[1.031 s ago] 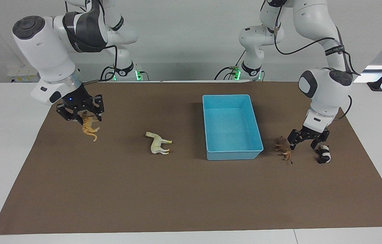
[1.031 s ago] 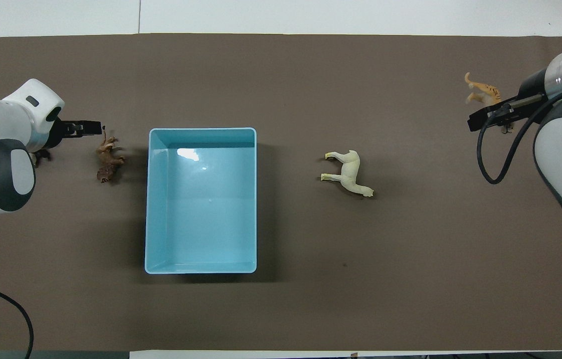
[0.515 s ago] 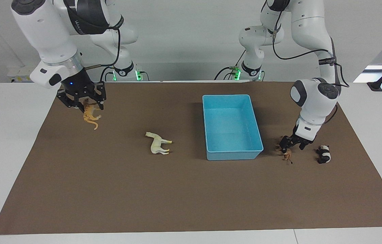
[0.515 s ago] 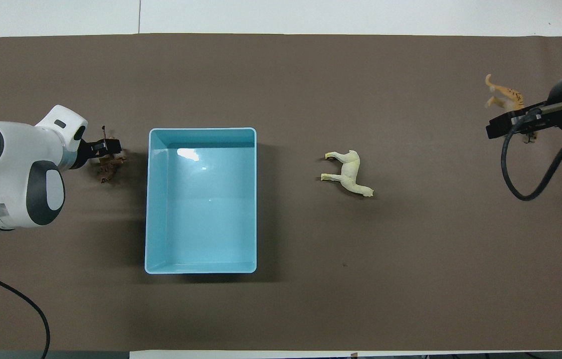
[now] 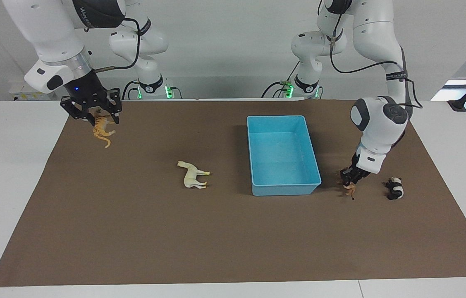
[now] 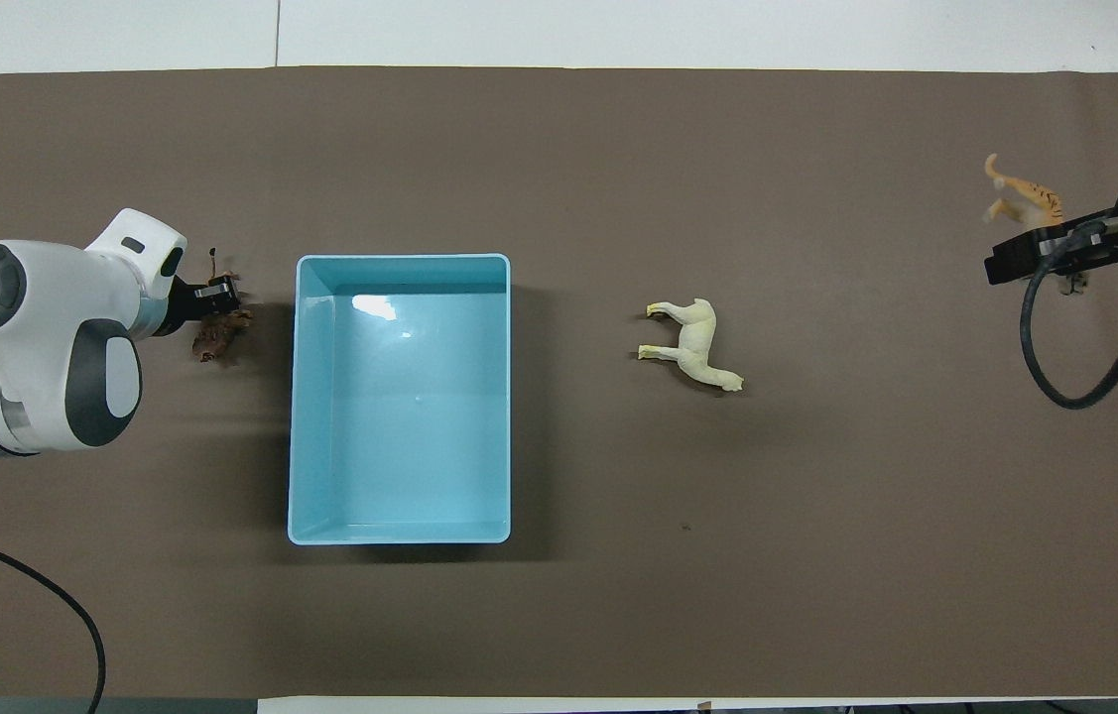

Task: Put all toys into storage box
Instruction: 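Grasp the brown horse toy with the left gripper and lift it, then lower the brown horse into the blue box and open the left gripper, then place the tiger in the box while the left gripper grasps the panda, then drop the panda in the box while the right gripper reaches the horse, then grasp the cream horse with the right gripper while the left gripper withdraws, then carry the cream horse over the box and release it with the right gripper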

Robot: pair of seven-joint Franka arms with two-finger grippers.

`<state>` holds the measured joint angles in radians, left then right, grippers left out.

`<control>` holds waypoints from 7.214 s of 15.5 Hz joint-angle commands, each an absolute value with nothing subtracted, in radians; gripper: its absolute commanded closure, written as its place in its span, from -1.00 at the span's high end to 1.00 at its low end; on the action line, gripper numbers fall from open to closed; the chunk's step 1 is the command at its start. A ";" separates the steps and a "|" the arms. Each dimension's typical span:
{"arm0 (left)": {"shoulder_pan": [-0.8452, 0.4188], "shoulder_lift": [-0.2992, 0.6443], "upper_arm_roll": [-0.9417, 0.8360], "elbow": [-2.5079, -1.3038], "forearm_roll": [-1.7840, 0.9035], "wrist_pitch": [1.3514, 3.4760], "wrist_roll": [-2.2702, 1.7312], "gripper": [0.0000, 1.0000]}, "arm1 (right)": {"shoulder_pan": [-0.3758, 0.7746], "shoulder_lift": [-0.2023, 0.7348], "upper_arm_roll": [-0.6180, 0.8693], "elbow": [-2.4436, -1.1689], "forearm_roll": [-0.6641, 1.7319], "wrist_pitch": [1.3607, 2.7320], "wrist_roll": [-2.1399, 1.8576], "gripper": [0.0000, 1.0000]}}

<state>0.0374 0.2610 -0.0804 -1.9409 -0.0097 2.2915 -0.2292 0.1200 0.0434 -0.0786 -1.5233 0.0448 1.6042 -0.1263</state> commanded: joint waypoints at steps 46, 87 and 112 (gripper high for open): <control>0.284 0.422 -0.061 -1.913 0.071 2.611 0.548 1.00 | 0.843 0.462 -0.077 -1.309 -0.035 1.838 1.034 1.00; -0.305 0.003 -0.063 -1.840 -0.023 1.818 -0.614 1.00 | 0.479 0.319 -0.063 -1.991 0.128 2.517 0.676 1.00; -0.075 -0.026 -0.045 -1.698 -0.035 1.666 -0.109 1.00 | 0.552 0.409 -0.068 -1.440 0.138 1.931 0.785 -1.00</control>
<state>-0.0397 -0.0365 -0.0774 -1.7122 -0.0157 1.6576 -0.1050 0.4982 0.3667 -0.0635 -1.6701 0.1409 2.1226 0.6995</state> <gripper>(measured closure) 0.000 0.969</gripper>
